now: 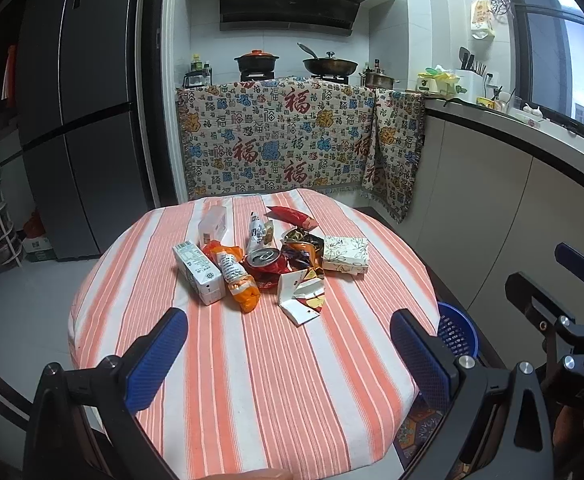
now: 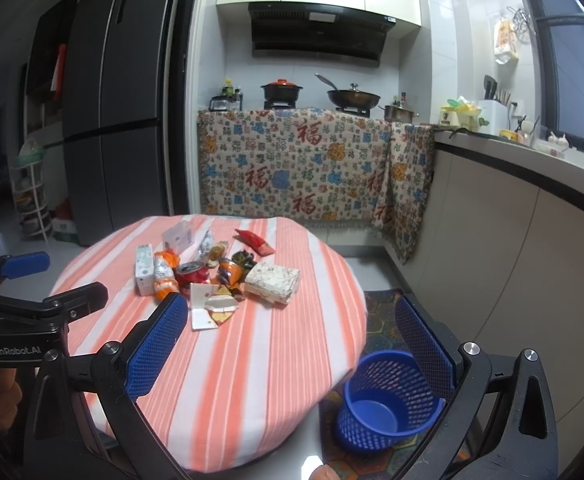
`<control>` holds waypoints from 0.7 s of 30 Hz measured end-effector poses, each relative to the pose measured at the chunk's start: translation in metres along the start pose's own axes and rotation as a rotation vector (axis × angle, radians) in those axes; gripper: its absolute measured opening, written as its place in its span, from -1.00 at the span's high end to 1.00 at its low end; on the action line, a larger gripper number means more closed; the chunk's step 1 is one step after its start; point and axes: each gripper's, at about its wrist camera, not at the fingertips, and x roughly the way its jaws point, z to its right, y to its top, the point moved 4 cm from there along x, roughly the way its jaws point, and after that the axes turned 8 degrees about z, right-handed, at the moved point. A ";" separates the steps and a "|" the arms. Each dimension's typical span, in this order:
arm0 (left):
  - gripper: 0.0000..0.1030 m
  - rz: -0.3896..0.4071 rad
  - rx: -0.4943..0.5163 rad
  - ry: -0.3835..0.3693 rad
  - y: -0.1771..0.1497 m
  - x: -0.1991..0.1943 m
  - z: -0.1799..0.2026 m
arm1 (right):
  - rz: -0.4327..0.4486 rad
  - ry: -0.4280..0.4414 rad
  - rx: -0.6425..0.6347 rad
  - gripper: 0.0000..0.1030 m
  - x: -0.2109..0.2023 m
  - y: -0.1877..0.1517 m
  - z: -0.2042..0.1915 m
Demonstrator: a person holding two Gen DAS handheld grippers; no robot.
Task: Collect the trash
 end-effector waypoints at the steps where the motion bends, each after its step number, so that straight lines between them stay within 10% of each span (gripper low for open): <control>1: -1.00 0.000 0.000 -0.001 0.000 0.000 0.000 | 0.000 0.000 0.000 -0.99 0.000 0.000 0.000; 21: -1.00 -0.005 0.007 -0.015 -0.004 0.003 0.002 | -0.001 -0.004 0.009 -0.99 -0.001 -0.004 0.006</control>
